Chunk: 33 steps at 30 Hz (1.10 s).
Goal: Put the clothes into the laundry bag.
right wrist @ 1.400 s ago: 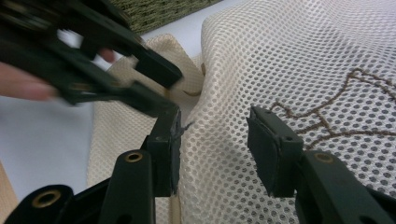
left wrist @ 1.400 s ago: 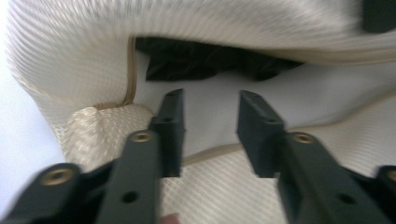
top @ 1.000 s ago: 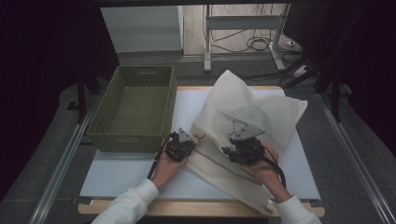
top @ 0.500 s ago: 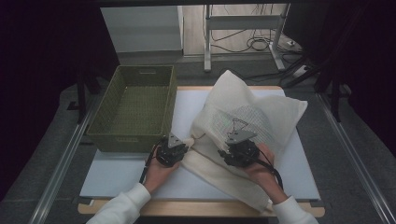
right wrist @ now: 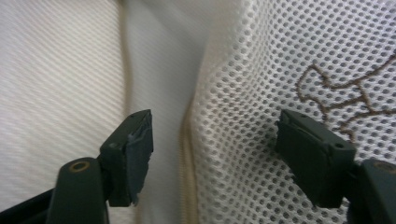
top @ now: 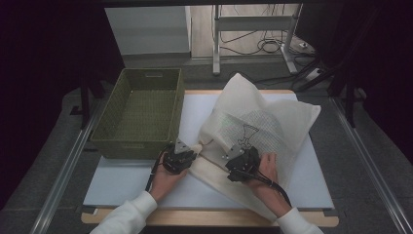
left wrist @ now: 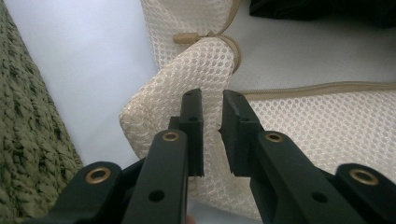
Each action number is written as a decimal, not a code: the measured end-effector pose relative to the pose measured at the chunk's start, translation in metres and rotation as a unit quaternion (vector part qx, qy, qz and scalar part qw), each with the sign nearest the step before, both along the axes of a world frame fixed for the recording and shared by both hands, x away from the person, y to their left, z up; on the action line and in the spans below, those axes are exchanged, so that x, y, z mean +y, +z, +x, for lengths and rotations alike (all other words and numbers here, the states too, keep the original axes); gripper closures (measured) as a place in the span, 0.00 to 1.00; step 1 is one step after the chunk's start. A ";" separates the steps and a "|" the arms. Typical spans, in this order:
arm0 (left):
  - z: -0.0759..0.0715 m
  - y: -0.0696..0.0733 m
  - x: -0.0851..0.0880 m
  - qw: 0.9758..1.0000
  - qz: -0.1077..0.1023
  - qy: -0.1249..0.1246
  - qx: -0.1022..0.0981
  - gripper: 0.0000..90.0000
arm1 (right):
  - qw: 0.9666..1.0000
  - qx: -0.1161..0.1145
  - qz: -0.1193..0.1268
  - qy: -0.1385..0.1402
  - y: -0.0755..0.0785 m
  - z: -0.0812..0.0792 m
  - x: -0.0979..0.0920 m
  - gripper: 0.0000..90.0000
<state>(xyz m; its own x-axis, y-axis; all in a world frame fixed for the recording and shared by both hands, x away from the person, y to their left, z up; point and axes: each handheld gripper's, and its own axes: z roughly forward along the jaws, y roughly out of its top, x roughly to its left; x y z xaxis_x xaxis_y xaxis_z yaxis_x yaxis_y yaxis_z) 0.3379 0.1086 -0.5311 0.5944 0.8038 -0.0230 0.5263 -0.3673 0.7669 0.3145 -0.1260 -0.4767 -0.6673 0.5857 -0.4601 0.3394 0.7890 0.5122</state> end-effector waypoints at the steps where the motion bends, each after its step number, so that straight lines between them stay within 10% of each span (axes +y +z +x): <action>1: 0.000 0.000 0.000 1.000 -0.001 0.000 0.001 0.88 | 1.000 -0.009 -0.008 -0.006 -0.002 0.001 0.000 0.31; 13: 0.001 -0.001 0.000 1.000 -0.003 -0.003 0.002 0.87 | 0.998 -0.031 -0.042 -0.018 -0.002 0.004 -0.009 0.68; 20: 0.001 -0.001 0.002 1.000 -0.008 -0.005 0.005 0.87 | 0.999 -0.009 0.028 0.035 0.019 -0.006 -0.010 0.95; 25: 0.000 -0.002 0.006 1.000 -0.018 -0.002 0.010 0.87 | 0.992 0.049 0.094 0.075 0.031 -0.020 -0.020 0.96; 33: 0.000 -0.003 0.008 1.000 -0.015 0.000 0.014 0.87 | 0.989 0.095 0.100 0.042 -0.014 -0.022 -0.047 0.93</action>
<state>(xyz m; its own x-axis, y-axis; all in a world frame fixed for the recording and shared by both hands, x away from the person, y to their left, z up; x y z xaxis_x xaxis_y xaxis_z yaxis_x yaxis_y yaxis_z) 0.3380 0.1167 -0.5340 0.5937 0.8022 -0.0636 0.5477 -0.3450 0.7622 0.2930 -0.1727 -0.4911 -0.7815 0.5907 -0.2009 0.3820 0.7075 0.5945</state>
